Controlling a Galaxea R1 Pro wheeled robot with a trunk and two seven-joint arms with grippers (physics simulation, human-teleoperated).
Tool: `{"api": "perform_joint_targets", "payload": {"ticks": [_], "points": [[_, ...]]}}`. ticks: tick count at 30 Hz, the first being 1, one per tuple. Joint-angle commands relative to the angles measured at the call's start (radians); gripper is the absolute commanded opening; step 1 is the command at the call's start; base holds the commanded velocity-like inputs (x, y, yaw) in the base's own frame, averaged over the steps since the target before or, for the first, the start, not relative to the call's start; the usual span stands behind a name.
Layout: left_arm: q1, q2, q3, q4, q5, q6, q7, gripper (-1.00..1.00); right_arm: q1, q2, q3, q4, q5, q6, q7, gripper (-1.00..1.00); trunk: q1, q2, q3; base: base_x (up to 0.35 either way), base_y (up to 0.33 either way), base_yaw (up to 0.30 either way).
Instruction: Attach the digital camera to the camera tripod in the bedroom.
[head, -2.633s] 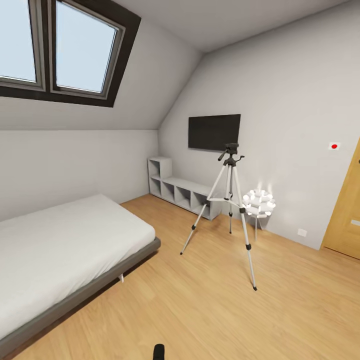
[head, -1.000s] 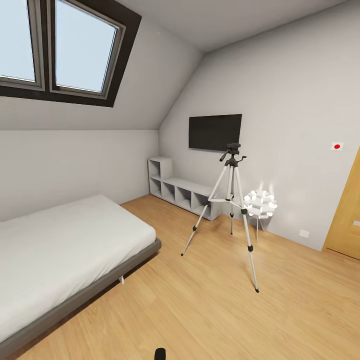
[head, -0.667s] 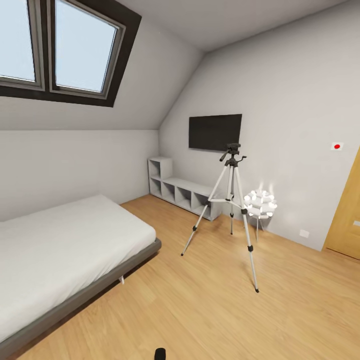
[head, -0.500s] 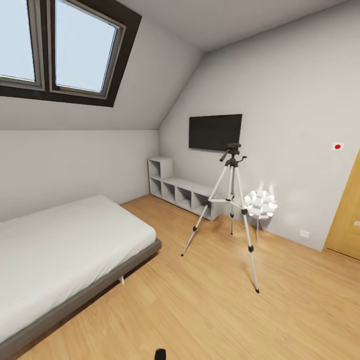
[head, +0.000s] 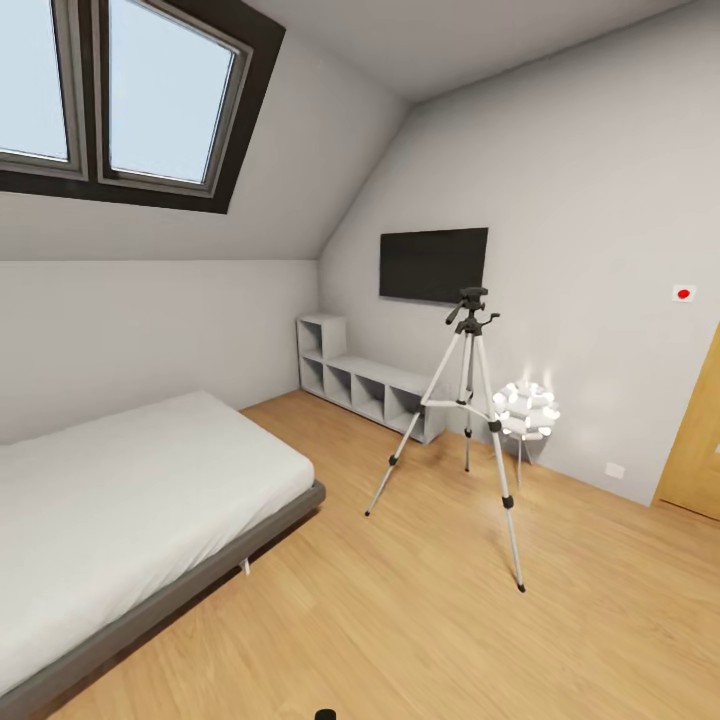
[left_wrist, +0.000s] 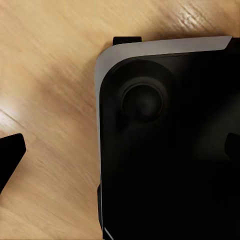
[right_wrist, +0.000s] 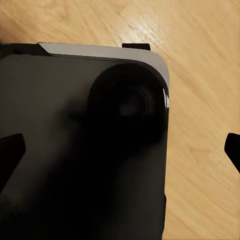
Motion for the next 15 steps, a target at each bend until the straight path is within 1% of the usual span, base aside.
{"api": "perform_joint_targets", "payload": {"ticks": [1, 11, 15], "points": [[0.000, 0.000, -0.001, 0.000, 0.000, 0.000, 0.000, 1.00, 0.000, 0.000, 0.000, 0.000, 0.000, -0.003, 0.003, 1.00, 0.000, -0.001, -0.001, 0.005, 0.003, 0.000], [0.000, 0.000, -0.001, 0.000, 0.000, 0.000, 0.000, 1.00, 0.000, 0.000, 0.000, 0.000, 0.000, -0.004, 0.004, 1.00, 0.000, -0.001, -0.001, 0.001, 0.001, 0.000], [0.000, 0.000, -0.001, 0.000, 0.000, 0.000, 0.000, 1.00, 0.000, 0.000, 0.000, 0.000, 0.000, -0.004, 0.004, 1.00, 0.000, -0.001, 0.003, 0.000, 0.000, 0.000]]}}
